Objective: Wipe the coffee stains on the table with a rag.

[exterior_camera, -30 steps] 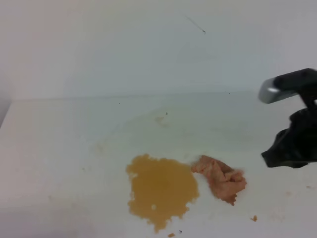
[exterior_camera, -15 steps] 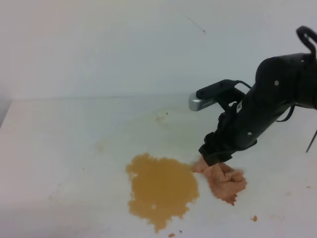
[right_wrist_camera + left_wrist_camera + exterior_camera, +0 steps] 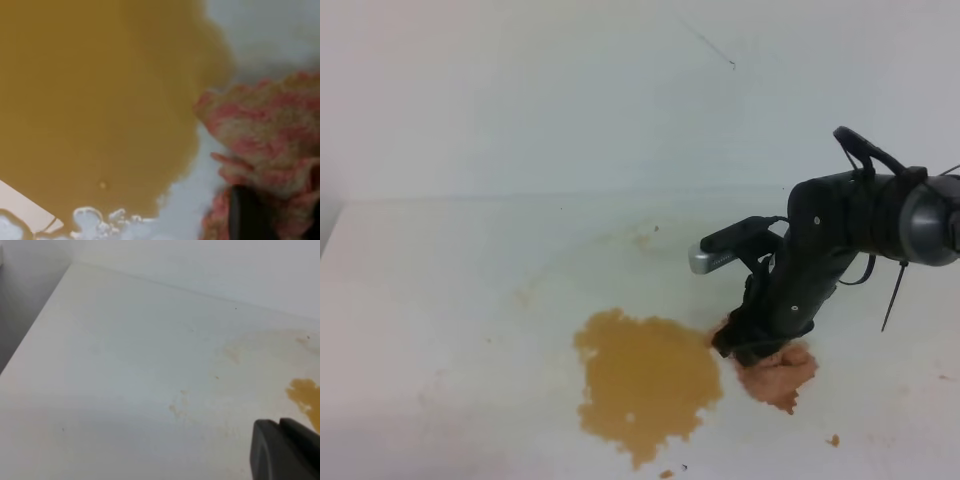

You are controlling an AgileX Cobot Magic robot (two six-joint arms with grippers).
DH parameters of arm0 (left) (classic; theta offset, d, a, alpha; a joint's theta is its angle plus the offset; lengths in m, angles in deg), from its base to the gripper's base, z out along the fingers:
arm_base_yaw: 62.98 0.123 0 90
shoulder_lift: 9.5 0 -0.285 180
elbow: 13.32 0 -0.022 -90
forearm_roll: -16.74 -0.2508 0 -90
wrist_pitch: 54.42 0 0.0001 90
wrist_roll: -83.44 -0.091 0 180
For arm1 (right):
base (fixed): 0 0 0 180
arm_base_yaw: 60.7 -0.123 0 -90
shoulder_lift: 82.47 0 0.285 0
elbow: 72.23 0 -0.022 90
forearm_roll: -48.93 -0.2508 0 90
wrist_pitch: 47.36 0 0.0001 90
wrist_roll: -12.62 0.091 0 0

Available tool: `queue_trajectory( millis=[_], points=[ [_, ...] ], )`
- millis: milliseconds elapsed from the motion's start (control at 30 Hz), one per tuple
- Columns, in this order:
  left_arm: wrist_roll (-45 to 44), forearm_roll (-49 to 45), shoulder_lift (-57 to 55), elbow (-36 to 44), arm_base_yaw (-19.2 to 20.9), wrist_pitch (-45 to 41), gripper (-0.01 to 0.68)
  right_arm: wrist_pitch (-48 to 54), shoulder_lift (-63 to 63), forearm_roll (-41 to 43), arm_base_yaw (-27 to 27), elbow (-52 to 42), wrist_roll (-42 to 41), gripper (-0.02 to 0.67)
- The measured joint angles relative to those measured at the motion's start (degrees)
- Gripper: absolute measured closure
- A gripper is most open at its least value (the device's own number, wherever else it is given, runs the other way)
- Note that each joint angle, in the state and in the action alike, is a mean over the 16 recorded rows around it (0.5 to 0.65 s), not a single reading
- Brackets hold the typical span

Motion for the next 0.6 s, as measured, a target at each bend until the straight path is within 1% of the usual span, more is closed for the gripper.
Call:
queue_trajectory(
  millis=[167, 267, 400, 600],
  points=[
    [0.01, 0.03, -0.09, -0.14, 0.0, -0.11, 0.674, -0.34, -1.46, -0.86, 0.0, 0.56, 0.63, 0.553],
    [0.01, 0.03, -0.28, -0.28, 0.01, -0.23, 0.675, -0.31, -2.15, -2.43, 0.0, 1.06, 0.62, 0.606],
    [0.01, 0.03, -0.37, -0.56, 0.02, -0.29, 0.675, -0.15, -3.11, -5.31, -0.02, 1.95, 0.22, 0.641],
    [0.01, 0.03, -0.09, -0.28, 0.0, -0.17, 0.675, 0.31, -4.94, -9.84, -0.85, 4.0, -1.21, 0.65]
  ],
)
